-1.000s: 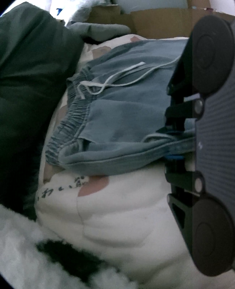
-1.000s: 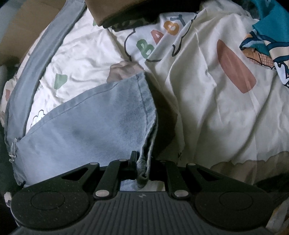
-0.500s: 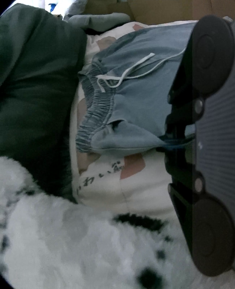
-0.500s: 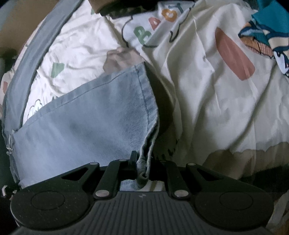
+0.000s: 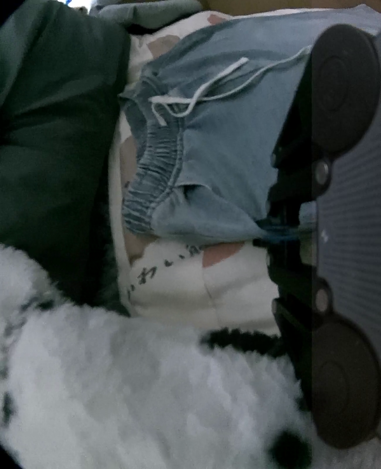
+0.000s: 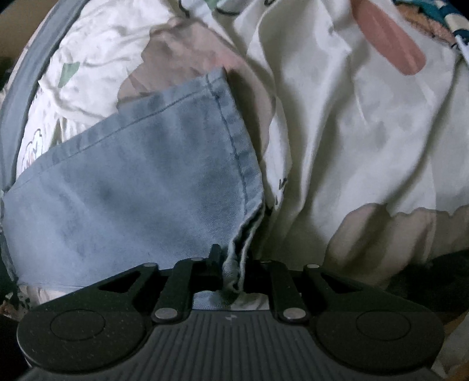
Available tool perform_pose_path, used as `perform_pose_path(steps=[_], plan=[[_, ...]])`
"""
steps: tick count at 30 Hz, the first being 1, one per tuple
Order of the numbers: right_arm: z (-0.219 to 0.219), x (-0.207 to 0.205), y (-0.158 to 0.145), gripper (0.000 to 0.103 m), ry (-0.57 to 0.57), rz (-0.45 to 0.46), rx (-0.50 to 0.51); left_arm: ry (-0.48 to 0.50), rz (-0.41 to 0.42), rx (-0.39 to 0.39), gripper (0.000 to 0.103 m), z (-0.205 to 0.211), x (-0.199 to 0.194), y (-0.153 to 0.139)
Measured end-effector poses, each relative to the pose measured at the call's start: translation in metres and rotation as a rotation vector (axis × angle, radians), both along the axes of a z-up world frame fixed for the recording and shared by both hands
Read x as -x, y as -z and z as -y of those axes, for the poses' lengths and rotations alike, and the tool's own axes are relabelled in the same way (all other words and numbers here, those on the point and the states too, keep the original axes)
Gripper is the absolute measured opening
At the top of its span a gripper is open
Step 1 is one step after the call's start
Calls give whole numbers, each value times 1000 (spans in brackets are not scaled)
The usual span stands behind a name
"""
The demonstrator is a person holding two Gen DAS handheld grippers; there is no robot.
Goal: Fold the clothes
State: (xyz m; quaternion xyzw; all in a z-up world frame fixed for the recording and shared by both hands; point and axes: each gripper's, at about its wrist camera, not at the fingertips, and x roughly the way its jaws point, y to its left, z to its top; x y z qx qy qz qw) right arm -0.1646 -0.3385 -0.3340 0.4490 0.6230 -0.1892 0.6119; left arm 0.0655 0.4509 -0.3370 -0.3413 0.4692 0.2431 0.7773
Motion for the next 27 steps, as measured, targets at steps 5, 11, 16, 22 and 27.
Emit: perform_pose_path(steps=[5,11,16,22,27], plan=[[11,4,-8,42,-9,36,-6,-8,-19,27,24,7,6,2],[33,-5,-23,42,-11,146,84,26,-53,40,48,26,8,-1],[44,-28,-18,42,-67,189,180,65,-75,40,57,45,9,-8],[55,-46,-8,45,-124,196,264,79,-123,16,62,57,11,-14],[57,-57,-1,46,-139,228,277,98,-130,-11,62,62,6,-26]])
